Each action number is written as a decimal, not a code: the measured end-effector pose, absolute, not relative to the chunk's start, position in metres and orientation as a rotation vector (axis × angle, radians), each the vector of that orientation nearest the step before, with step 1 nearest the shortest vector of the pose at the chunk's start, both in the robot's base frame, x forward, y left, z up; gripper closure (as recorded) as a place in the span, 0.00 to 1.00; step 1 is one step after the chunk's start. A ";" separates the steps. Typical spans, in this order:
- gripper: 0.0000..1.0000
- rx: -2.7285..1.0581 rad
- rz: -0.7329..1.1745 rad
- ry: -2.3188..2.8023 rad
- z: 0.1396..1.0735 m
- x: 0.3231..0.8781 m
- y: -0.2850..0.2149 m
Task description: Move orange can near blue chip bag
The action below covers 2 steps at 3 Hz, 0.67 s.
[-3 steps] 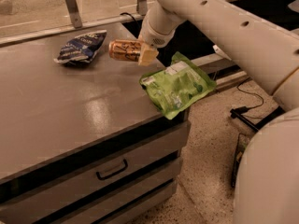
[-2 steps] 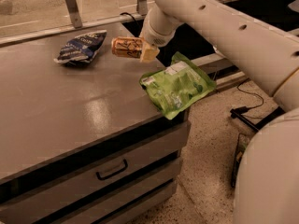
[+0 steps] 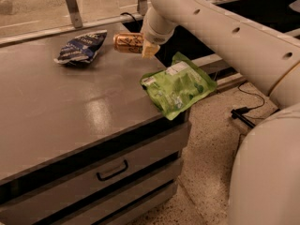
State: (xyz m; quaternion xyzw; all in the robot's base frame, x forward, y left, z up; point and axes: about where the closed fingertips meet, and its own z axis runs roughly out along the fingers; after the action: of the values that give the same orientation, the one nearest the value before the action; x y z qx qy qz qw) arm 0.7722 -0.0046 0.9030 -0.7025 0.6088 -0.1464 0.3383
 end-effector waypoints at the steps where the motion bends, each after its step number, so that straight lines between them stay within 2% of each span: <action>1: 1.00 -1.836 -0.391 1.550 0.901 0.781 0.010; 2: 1.00 -1.857 -0.402 1.503 0.888 0.791 0.038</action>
Offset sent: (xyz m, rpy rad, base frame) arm 0.0306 0.0735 -0.0249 -0.0200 -0.0786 0.0930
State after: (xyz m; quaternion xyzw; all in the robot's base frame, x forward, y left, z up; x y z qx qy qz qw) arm 0.7910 0.0376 0.8885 -0.7175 0.5808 -0.1552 0.3519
